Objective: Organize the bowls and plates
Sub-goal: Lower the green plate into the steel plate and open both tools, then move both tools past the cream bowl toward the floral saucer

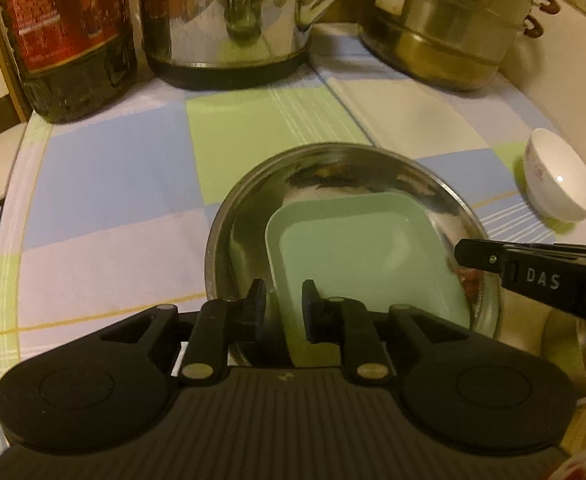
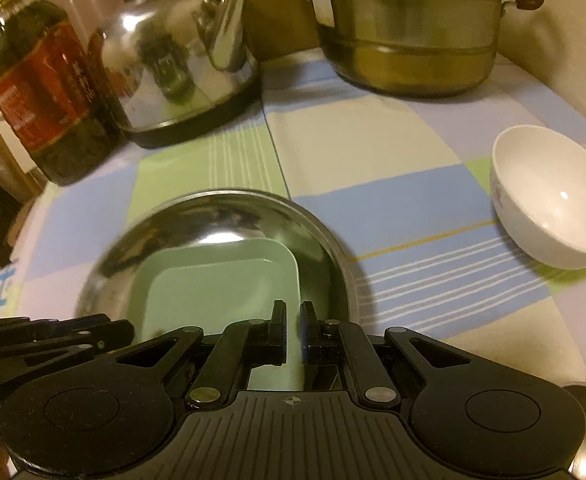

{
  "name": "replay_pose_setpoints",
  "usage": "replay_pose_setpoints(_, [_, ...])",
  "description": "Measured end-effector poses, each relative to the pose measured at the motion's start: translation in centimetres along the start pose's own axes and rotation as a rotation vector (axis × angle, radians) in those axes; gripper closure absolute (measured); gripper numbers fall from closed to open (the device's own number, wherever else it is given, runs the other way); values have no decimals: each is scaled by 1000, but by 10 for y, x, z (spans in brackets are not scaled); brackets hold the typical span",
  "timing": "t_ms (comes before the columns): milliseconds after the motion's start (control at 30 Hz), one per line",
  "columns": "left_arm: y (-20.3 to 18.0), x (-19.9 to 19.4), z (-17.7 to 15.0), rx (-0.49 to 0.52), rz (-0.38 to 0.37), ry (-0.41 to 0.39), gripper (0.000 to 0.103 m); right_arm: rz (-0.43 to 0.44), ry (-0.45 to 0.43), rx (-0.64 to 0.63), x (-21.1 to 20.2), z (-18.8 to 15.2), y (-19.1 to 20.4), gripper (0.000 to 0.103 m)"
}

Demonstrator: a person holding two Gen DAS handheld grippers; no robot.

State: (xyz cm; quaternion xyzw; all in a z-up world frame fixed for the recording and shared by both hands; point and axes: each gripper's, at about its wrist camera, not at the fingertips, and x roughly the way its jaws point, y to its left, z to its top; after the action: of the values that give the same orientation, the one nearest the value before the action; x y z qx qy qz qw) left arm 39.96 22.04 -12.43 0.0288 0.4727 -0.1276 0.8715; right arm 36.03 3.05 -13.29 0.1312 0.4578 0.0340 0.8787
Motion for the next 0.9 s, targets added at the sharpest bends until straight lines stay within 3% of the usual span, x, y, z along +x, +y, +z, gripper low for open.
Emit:
replay_pose_setpoints(167, [-3,-26,-4,9,-11,-27,81,78,-6,53,-25,-2,-5,97])
replay_pose_setpoints(333, [-6,-56,-16,19,1,-41,69,122,-16,76,-54,-11,-9,95])
replay_pose_setpoints(400, [-7,-68,-23,20,-5,-42,69,129,-17,77,-67,-17,-10,88])
replay_pose_setpoints(467, [-9,-78,-29,22,-12,-42,67,137,-16,80,-78,-22,-10,65])
replay_pose_setpoints(533, [-12,-89,-36,24,-17,-42,64,151,-26,90,-87,-28,-11,59])
replay_pose_setpoints(900, [-31,-136,-74,77,-14,-52,60,125,7,140,-132,-60,-10,58])
